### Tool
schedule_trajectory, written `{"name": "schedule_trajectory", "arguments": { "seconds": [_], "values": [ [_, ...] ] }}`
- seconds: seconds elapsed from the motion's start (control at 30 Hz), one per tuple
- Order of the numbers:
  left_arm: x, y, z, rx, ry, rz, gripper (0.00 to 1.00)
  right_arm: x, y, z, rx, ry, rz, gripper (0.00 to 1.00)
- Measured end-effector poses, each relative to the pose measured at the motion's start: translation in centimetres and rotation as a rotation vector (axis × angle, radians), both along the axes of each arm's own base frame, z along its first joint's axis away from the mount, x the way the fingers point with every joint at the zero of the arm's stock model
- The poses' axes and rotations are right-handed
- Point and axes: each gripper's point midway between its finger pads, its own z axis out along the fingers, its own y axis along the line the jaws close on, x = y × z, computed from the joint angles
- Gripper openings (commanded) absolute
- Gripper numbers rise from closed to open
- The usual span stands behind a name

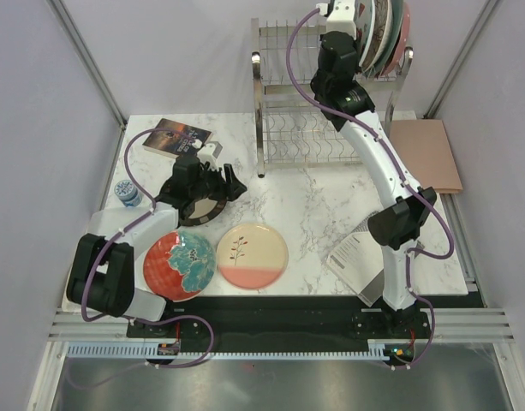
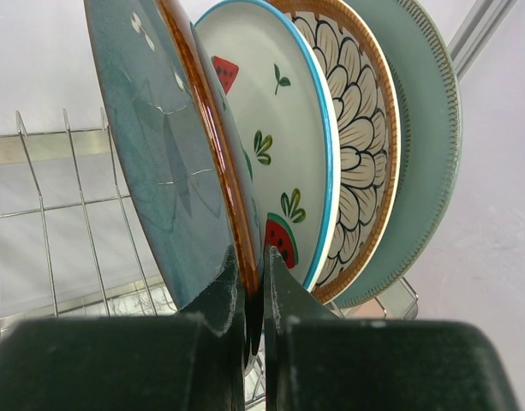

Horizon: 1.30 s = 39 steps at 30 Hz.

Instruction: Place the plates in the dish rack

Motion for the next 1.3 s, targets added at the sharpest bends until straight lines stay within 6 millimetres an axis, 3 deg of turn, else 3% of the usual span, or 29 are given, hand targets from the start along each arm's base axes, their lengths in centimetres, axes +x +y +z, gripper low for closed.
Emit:
{"name": "schedule_trajectory", "arguments": {
  "seconds": [0.43, 0.53, 0.57, 0.67, 0.9, 1.0, 1.03, 1.2, 1.3],
  "values": [
    [0.5, -0.2, 0.4, -0.003, -0.006, -0.001, 0.72, 0.5, 0.0, -0.3, 0.004, -0.007, 0.007, 0.02],
    [0.5, -0.2, 0.4, -0.002, -0.003, -0.001, 0.72, 0.7, 0.0, -0.5, 0.010, -0.009, 0.008, 0.13],
    [0.5, -0.2, 0.4, -0.001, -0.002, -0.001, 0.72, 0.7, 0.1, -0.5, 0.011, -0.010, 0.008, 0.27],
    [0.4, -0.1, 0.2, 0.001, 0.006, -0.001, 0.72, 1.0, 0.3, -0.6, 0.013, -0.018, 0.020, 0.50],
    [0.3, -0.1, 0.2, 0.002, 0.010, -0.001, 0.73, 0.6, 0.3, 1.6, 0.007, -0.079, 0.043, 0.59],
    [0.2, -0.1, 0.5, 0.001, 0.004, -0.001, 0.81, -0.7, 0.7, 2.4, -0.011, -0.081, 0.055, 0.60],
    [0.2, -0.1, 0.7, 0.000, 0.000, 0.000, 0.95, -1.4, 0.9, 2.9, -0.020, -0.082, 0.061, 0.60],
    [-0.5, 0.4, 1.6, 0.005, 0.001, 0.015, 0.95, -6.0, 0.4, 5.8, -0.029, -0.090, 0.065, 0.68],
    [-1.7, 0.7, 2.1, 0.007, 0.025, 0.015, 0.93, -10.6, 0.3, 6.5, -0.012, -0.054, 0.117, 0.75]
  ]
}}
